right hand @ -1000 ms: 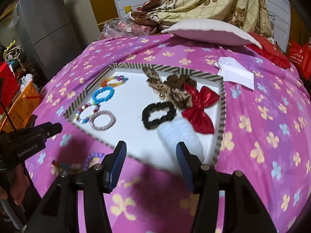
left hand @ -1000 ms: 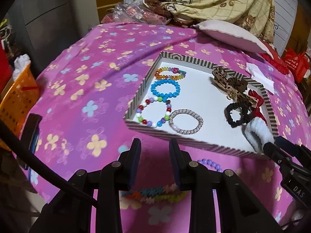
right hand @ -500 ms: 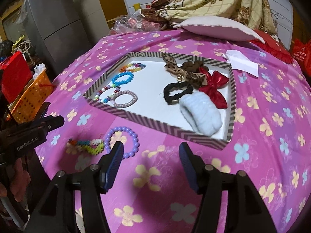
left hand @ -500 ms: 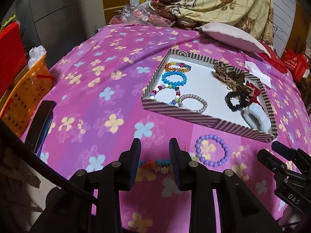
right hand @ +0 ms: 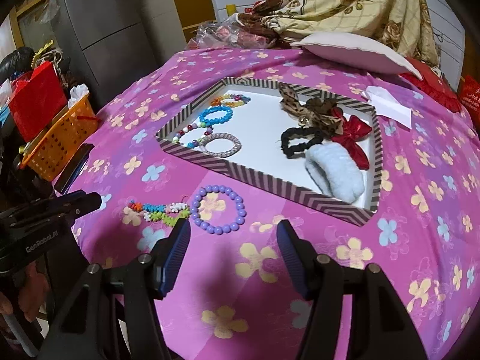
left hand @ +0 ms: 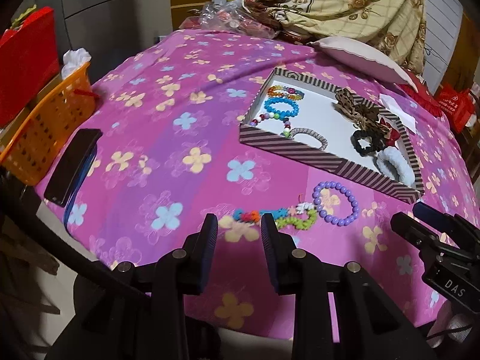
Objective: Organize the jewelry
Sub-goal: 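Withdraw both tools from the tray back over the last bracelets, then grasp the multicolour flower-bead bracelet with the left tool while the right tool grasps the purple bead bracelet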
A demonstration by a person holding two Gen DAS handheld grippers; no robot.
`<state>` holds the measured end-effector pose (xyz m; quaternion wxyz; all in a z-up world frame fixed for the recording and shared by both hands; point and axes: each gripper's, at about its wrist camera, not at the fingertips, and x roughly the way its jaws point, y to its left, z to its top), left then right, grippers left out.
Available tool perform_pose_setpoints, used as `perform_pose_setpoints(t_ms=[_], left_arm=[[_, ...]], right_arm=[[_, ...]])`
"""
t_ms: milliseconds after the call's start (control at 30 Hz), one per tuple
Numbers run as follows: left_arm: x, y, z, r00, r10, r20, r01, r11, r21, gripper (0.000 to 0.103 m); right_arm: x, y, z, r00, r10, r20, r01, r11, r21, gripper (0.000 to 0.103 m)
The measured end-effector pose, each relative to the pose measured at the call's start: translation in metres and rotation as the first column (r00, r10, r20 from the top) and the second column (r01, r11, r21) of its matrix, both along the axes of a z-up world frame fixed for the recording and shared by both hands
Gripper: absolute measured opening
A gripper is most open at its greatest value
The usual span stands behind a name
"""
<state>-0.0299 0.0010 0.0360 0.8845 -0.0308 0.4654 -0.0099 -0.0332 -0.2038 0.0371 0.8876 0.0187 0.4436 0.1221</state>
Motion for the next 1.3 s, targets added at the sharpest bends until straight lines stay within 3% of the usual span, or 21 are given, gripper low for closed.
perform_pose_setpoints(t_ms=[500, 667, 867, 1100, 1300], left_arm=[[0.007, 0.056, -0.024, 0.992, 0.075, -0.101, -0.088, 0.986, -0.141, 0.045], [0.014, 0.051, -0.032, 0.991, 0.035, -0.13, -0.059, 0.981, -0.185, 0.049], [0.027, 0.035, -0.045, 0.988, -0.022, -0.153, -0.004, 0.986, -0.167, 0.052], [0.042, 0.025, -0.05, 0.988, -0.027, -0.152, 0.0, 0.984, -0.179, 0.057], [0.051, 0.005, -0.058, 0.984, -0.1, -0.147, 0.081, 0.988, -0.131, 0.06]], right_arm=[[0.018, 0.004, -0.023, 0.999, 0.008, -0.052, -0.012, 0.997, -0.071, 0.063], [0.033, 0.01, -0.036, 0.997, 0.021, -0.07, -0.027, 0.995, -0.094, 0.063], [0.047, 0.023, -0.048, 0.995, 0.055, -0.077, -0.065, 0.989, -0.132, 0.062], [0.062, 0.03, -0.06, 0.994, 0.072, -0.081, -0.084, 0.984, -0.156, 0.049], [0.072, 0.032, -0.066, 0.994, 0.081, -0.074, -0.093, 0.979, -0.182, 0.047]])
